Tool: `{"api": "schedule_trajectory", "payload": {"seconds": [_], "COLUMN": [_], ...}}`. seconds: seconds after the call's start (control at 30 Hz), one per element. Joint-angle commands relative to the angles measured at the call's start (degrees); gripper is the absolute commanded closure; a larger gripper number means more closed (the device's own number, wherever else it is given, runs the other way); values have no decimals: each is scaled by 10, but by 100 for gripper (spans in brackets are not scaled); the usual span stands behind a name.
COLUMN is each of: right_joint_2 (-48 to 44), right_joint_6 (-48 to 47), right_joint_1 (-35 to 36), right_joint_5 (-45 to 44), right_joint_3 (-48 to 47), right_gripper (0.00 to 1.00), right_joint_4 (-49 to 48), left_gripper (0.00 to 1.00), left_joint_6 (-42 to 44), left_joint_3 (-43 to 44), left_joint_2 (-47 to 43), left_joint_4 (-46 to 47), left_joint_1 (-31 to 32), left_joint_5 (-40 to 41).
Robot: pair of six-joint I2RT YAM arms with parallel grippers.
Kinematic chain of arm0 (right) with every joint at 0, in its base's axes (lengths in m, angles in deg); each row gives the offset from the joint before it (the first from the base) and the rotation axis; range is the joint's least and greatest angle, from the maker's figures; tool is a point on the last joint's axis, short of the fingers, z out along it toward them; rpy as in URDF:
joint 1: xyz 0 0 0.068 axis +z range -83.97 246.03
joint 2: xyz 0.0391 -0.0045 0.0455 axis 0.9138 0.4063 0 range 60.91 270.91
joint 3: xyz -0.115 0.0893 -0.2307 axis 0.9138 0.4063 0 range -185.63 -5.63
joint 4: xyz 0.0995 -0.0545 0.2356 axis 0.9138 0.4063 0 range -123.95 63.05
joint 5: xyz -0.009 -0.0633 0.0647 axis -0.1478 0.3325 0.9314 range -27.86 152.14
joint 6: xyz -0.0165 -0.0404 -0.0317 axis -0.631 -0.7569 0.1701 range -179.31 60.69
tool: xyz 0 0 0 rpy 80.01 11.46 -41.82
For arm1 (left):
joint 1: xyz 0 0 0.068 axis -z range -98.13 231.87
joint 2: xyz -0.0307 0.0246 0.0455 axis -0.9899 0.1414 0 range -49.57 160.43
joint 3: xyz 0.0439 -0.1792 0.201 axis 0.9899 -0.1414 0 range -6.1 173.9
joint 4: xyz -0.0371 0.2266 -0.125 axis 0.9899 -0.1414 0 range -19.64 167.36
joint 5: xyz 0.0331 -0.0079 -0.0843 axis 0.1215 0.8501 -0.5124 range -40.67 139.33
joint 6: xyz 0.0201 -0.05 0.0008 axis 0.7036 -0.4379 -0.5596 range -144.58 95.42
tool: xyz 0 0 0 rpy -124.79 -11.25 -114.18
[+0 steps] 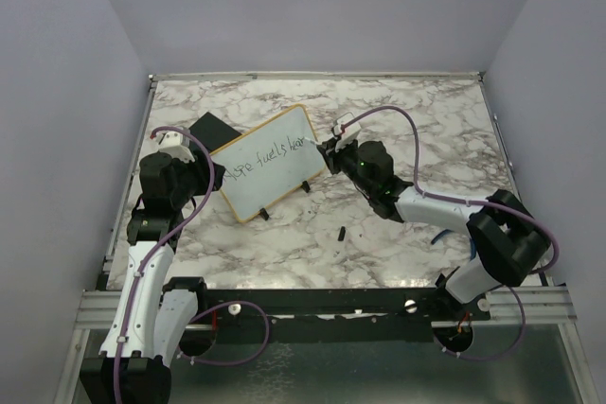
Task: Write a sentence on the whiteboard
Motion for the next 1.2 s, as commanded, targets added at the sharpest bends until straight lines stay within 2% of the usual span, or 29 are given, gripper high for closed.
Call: {"api": "schedule_trajectory", "payload": {"seconds": [0.0,0.63,1.17], "right_joint_2": [9,27,24], "right_joint_6": [4,5,5], "right_joint_1": [4,4,3], "right_joint_5": [6,13,-36], "right_joint_3": [-13,-29,-28], "right_gripper": [99,99,100], "right_joint_4": [-5,-6,-3], "left_gripper": [50,50,50], "left_joint_6": [1,1,2], "left_joint_3": [-5,-5,-4], "left_joint_2": [-7,-6,-6], "left_joint_4": [10,10,10], "left_joint_1": [4,4,4], "left_joint_5": [-3,-3,-4]}}
